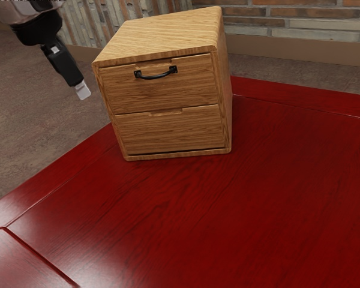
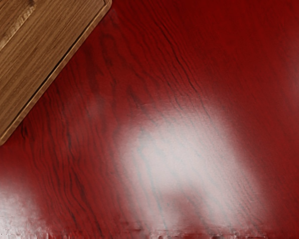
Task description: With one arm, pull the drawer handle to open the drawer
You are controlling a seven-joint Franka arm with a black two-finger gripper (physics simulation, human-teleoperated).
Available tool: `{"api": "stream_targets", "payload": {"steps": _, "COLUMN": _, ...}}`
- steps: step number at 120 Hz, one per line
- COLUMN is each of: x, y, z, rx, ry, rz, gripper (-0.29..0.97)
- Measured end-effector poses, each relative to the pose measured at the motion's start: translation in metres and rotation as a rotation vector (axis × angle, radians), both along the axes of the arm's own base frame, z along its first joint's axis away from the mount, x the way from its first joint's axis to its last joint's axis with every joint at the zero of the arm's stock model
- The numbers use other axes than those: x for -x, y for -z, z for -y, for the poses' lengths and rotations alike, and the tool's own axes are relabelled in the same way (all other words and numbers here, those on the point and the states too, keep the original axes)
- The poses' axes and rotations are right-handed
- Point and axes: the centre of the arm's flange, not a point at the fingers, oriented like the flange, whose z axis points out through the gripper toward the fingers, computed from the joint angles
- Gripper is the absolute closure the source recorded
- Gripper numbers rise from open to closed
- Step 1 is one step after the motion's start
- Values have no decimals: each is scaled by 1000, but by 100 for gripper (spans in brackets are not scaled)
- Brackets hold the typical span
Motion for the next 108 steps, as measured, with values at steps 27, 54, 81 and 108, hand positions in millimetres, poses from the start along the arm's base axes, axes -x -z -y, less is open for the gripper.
{"api": "stream_targets", "payload": {"steps": 27, "x": -10, "y": 23, "z": -11, "rx": -7, "ry": -168, "rz": -75, "gripper": 0}}
{"api": "stream_targets", "payload": {"steps": 54, "x": -35, "y": 34, "z": 8, "rx": -102, "ry": -141, "rz": -25, "gripper": 0}}
{"api": "stream_targets", "payload": {"steps": 81, "x": -31, "y": 76, "z": 47, "rx": -213, "ry": 204, "rz": 110, "gripper": 0}}
{"api": "stream_targets", "payload": {"steps": 108, "x": -75, "y": 80, "z": 80, "rx": -348, "ry": 520, "rz": 295, "gripper": 0}}
